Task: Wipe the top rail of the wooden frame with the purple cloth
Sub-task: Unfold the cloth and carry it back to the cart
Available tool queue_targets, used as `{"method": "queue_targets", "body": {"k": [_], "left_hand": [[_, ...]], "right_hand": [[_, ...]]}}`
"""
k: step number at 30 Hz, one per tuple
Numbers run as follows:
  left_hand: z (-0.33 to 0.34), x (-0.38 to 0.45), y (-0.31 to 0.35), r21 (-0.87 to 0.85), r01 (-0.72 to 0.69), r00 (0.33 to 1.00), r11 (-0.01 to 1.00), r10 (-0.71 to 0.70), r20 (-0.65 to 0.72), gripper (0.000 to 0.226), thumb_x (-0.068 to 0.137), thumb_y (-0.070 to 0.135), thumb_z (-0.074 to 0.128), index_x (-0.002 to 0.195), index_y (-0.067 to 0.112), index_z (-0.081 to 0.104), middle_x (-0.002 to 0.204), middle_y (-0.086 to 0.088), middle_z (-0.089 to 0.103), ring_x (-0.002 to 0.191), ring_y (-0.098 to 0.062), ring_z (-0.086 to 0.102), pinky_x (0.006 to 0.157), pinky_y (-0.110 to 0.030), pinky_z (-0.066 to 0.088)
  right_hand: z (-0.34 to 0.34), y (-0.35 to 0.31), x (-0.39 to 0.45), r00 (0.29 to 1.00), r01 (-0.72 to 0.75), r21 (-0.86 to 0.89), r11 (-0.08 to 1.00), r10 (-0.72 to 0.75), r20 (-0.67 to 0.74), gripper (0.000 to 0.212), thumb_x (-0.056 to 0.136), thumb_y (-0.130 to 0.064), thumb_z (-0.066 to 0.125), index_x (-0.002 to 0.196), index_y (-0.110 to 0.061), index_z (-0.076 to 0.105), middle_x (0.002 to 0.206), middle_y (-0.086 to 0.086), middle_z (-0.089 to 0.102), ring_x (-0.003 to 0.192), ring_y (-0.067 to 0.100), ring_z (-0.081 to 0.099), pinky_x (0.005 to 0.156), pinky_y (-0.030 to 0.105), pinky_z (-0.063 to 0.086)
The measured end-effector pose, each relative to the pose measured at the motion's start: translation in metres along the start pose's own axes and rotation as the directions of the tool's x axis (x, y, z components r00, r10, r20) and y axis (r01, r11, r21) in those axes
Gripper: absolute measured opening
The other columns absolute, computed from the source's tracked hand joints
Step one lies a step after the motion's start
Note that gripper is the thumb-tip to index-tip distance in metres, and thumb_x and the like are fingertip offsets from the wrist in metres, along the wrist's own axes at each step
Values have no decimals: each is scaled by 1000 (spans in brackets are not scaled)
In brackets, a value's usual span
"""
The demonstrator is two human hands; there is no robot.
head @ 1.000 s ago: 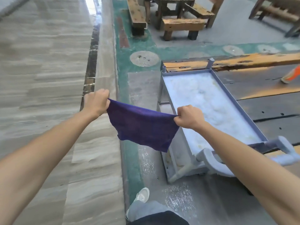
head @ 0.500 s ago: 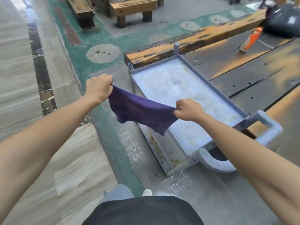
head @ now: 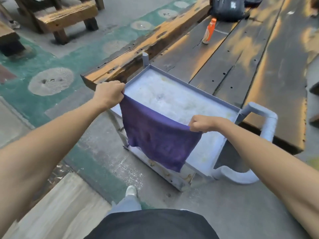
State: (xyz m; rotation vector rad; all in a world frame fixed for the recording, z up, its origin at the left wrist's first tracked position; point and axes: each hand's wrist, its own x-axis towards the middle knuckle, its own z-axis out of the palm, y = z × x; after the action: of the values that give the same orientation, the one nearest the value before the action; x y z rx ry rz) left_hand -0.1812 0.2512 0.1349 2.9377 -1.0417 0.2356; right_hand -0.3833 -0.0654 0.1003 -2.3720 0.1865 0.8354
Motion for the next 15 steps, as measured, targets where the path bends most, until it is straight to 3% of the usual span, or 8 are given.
{"method": "queue_targets", "body": {"k": [4,7,10,15], "left_hand": [[13,54,-1,-31,-152,988,988,152,-2,14,87,9,53,80,20,57,95,-7,68,85,-33,63,58,-32,36],[23,82,0,-42,-222,974,974,223,28,13,88,10,51,84,19,59,100,-7,68,90,-34,64,62,-35,42],[35,109,4,-40,-272,961,962,273,41,18,88,11,51,93,17,67,104,-8,69,94,-37,65,67,-38,47],[66,137,13,-61,-305,951,950,308,40,20,87,8,48,95,13,66,105,-12,68,92,-41,63,71,-41,47]], "right_hand": [[-11,-2,0,991,-84,67,994,90,-98,20,61,-13,41,52,-21,25,61,6,23,61,22,18,60,41,14],[-14,1,-5,969,-161,18,987,161,-188,22,70,-14,45,58,-17,28,66,7,28,65,23,23,61,40,18],[-10,10,-8,903,-254,27,967,247,-351,24,82,-16,54,60,-13,45,61,1,46,60,21,40,56,32,31],[-6,23,-8,776,-412,51,910,380,-504,9,80,-29,61,75,-21,63,81,-6,67,81,18,60,62,31,47]]}}
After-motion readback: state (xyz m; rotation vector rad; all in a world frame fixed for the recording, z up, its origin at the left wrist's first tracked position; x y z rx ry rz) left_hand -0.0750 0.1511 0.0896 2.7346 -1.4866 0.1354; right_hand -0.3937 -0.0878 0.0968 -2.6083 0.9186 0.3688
